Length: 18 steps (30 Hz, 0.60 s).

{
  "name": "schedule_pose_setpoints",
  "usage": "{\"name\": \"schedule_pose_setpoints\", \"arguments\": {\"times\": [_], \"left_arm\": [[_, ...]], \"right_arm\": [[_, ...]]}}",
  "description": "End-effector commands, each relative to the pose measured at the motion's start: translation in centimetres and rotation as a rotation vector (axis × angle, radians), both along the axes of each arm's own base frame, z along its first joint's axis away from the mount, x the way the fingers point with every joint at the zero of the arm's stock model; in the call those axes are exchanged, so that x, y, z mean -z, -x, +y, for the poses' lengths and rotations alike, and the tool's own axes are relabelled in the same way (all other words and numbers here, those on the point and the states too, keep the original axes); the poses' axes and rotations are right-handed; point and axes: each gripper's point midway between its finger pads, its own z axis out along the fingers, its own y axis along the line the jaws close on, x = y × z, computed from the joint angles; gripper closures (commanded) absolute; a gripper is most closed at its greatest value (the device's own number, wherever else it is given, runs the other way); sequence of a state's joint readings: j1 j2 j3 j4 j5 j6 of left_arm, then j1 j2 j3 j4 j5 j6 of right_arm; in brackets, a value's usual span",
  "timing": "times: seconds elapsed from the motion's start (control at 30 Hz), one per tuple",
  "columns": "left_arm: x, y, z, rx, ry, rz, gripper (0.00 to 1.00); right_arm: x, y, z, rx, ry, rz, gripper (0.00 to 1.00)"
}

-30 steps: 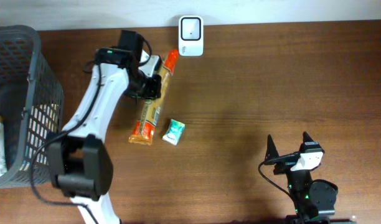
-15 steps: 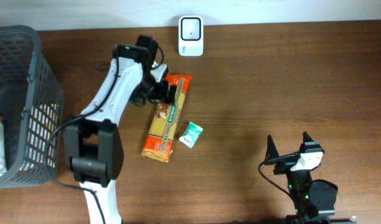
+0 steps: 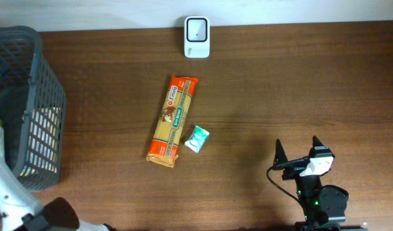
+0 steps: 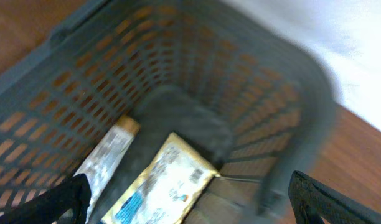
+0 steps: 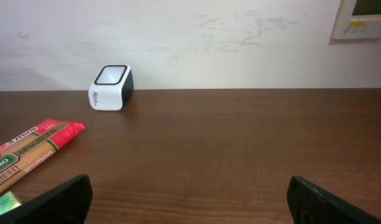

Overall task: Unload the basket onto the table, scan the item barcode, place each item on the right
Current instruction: 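Lay the spaghetti package beside the teal packet and release, then grasp the white drink carton in the basket with the left gripper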

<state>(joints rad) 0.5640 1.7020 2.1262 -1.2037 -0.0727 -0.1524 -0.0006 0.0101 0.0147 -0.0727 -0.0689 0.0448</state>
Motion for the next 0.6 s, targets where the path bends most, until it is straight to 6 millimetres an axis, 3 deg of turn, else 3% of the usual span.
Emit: {"name": "schedule_pose_setpoints", "arguments": {"times": [0.0,0.13,0.3,0.47,0.57], "left_arm": [[5.4,0.2,2.5,-0.076,0.086,0.097,0.01],[11.6,1.1,5.5,-0.137,0.038,0.322,0.0],[18.1,-0.6,7.6,0.112,-0.039,0.566,0.03],[22.3,3.1,11.5,0.011,0.058,0.643,0.11],[24.7,4.3,12.8,-0.014,0.1,0.68,0.15]], "right_arm": [[0.3,0.0,-0.3,0.015,0.008,0.0,0.01],[0.3,0.0,-0.3,0.015,0.008,0.0,0.01],[0.3,0.0,-0.3,0.015,0.008,0.0,0.01],[0.3,0.0,-0.3,0.015,0.008,0.0,0.01],[0.3,0.0,-0.3,0.015,0.008,0.0,0.01]]}}
